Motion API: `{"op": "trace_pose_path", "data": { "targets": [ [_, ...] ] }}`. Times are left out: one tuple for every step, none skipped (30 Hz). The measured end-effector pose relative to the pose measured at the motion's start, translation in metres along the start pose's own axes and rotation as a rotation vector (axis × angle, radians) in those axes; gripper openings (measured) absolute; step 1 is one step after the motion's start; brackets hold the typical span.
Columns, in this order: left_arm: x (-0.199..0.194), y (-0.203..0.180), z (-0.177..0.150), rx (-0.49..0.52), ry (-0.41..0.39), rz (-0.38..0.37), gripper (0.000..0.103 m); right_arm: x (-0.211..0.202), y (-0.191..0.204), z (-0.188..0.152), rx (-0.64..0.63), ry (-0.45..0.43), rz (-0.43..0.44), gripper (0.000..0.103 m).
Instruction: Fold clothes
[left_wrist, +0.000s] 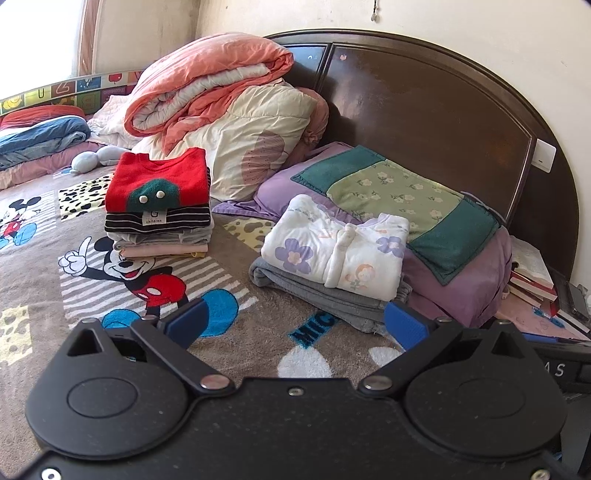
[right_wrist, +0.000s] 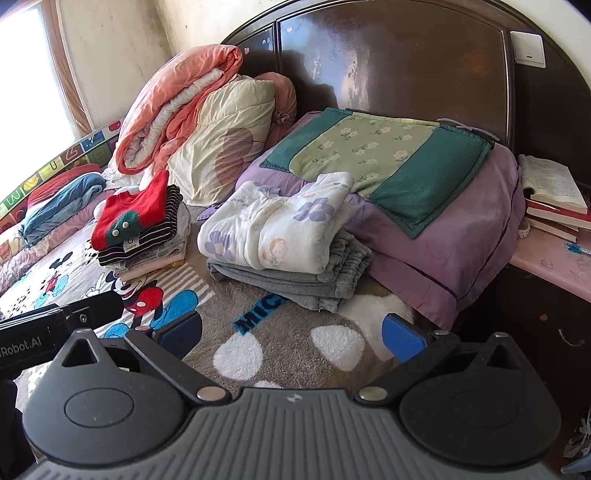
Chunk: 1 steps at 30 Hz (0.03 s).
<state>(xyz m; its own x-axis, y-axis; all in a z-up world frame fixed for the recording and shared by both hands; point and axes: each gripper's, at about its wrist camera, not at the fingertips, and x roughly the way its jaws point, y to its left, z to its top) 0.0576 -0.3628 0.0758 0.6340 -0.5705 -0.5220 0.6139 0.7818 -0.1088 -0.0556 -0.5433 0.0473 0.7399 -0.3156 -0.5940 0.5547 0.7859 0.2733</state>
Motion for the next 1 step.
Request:
{"op": "trace_pose_path", "data": {
  "targets": [
    [-0.0005, 0.0003, 0.0000, -0.003, 0.001, 0.001, 0.103, -0.0006, 0.0009, -0.0002, -0.002, -0.001, 0.001, 0.103]
  ]
}}
